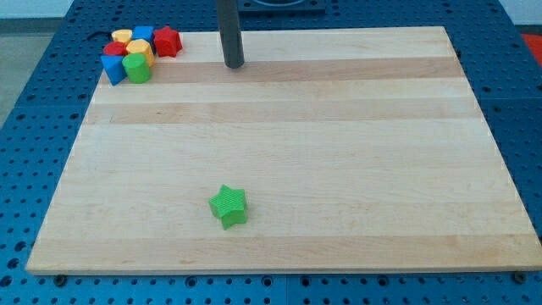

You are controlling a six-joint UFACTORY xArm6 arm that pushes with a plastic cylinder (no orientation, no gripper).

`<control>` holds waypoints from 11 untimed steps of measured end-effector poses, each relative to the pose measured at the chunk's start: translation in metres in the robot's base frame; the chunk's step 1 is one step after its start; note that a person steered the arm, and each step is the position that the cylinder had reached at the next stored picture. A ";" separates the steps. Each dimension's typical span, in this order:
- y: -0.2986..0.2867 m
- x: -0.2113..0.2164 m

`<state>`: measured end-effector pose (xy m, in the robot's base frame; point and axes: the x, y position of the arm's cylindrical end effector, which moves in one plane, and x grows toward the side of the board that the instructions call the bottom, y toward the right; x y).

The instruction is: Move your arm towards the bottom right of the board

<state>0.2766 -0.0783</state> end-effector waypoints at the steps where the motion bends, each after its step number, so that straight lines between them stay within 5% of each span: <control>1: -0.002 0.001; 3: 0.045 0.007; 6: 0.365 0.116; 7: 0.384 0.191; 9: 0.370 0.230; 11: 0.363 0.325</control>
